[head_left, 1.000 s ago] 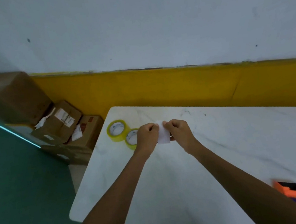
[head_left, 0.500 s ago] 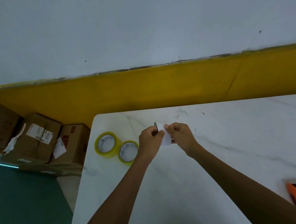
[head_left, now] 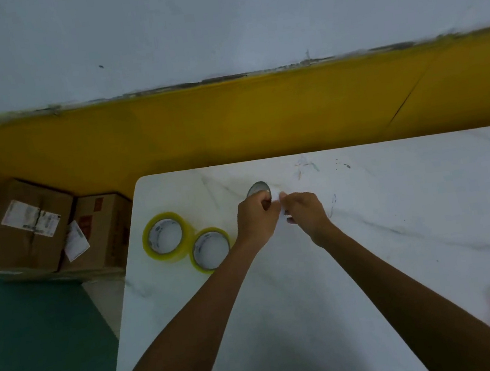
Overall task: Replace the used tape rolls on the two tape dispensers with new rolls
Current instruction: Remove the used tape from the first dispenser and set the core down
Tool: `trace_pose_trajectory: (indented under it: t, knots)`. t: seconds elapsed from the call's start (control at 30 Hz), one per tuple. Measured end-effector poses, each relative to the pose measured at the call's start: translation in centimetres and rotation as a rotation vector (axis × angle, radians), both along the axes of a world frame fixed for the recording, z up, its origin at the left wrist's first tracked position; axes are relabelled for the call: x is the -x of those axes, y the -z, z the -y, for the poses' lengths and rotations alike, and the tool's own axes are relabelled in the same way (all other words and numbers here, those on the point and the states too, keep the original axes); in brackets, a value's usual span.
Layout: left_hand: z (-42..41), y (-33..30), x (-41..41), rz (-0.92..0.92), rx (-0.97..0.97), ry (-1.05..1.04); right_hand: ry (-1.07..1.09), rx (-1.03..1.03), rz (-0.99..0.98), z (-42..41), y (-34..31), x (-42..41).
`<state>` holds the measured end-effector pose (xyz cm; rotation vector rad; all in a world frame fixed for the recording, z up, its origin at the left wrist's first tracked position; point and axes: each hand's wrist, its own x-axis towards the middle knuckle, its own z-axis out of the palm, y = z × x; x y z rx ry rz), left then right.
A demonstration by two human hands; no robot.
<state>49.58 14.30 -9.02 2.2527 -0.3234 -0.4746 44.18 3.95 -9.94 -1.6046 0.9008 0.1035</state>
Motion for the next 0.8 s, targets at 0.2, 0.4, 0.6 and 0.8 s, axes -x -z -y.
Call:
trace_pose_trajectory:
  t: [0.2,0.4,0.6,0.8]
  knots:
    - [1.5,3.1,0.2,0.161,-0.188,0.244,0.147,0.145,-0.098,0.2,1.5,-0.5]
    - [2.4,4.9,1.6,0.219,-0.267,0.361,0.219,0.158,-0.062,0.5,2.2,0.2]
    - [1.3,3.4,1.8,0.347,-0.212,0.362,0.226,0.153,-0.061,0.6,2.1,1.6]
    - [-5.9,0.3,0.1,0.457,-0.165,0.246,0.259,0.090,-0.067,-0.2,1.4,2.7]
